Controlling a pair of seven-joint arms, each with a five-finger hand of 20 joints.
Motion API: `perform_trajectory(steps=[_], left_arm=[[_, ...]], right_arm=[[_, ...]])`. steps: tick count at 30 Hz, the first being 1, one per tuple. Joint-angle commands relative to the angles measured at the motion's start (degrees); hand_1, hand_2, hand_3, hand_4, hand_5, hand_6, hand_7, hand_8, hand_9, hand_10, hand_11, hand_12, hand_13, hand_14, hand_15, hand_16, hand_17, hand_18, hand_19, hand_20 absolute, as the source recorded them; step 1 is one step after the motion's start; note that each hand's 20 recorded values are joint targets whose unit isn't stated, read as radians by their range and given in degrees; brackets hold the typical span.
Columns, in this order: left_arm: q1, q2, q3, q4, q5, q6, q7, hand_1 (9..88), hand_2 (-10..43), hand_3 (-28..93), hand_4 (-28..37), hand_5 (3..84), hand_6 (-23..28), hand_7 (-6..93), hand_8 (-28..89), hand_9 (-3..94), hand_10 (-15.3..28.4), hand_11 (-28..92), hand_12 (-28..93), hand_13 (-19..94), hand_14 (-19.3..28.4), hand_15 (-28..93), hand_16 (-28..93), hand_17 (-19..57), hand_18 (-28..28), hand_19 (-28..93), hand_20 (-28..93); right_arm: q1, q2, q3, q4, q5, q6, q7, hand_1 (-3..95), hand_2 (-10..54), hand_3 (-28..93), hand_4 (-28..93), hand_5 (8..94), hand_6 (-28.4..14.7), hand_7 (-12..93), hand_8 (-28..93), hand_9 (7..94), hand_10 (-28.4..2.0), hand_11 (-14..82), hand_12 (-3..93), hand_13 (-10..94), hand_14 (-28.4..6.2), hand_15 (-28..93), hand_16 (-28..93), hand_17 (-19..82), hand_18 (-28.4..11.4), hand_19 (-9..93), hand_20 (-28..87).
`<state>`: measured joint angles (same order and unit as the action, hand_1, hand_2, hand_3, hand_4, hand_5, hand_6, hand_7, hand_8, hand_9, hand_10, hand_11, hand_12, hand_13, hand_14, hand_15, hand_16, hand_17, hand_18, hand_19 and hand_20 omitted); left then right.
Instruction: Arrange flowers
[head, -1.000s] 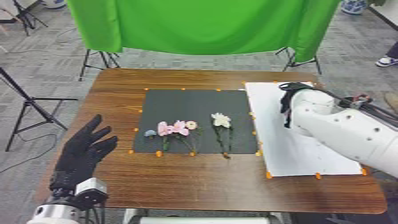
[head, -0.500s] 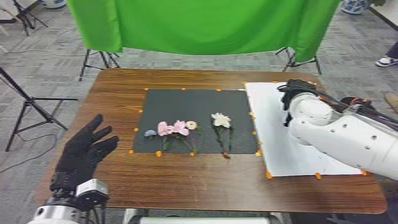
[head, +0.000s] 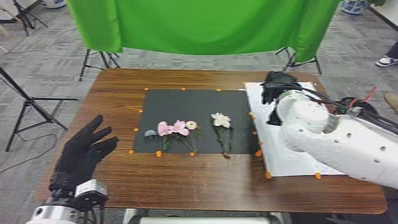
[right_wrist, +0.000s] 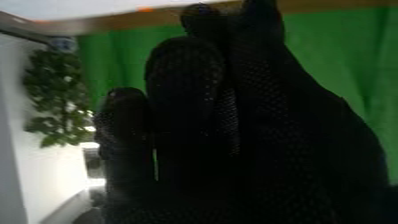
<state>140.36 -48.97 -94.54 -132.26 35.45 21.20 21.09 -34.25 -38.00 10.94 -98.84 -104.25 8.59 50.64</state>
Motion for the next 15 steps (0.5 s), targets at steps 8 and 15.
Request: perform_trajectory(steps=[8,15], left_arm=[[0.35,0.38,0.04,0.07,-0.10,0.16,-0.30,29.8,7.8,63,-20.5,33.2,8.2,7.8,-7,26.9,18.1,24,11,20,27.5,58,-13,-6.8,28.4,58,-1],[-0.56,-0.09,0.40,0.36,0.46,-0.67,-1.14,29.8,7.8,63,-20.6,33.3,8.2,7.8,-7,27.0,18.1,24,11,20,27.5,58,-13,-6.8,28.4,58,-1]], right_arm=[[-3.49,2.04,6.85,3.88,7.48,-12.51,6.10,41.7,-9.5,79,-26,52.5,-3.2,15,-11,60.0,-18.7,12.6,13.2,74,-7.6,66,12,47,-17.6,93,20],[-3.41,2.69,6.39,4.15,6.95,-12.45,6.80,41.4,-9.2,78,-26,50.7,-2.3,15,-11,60.3,-18.9,12.7,13.4,74,-7.6,66,11,48,-17.8,93,20]])
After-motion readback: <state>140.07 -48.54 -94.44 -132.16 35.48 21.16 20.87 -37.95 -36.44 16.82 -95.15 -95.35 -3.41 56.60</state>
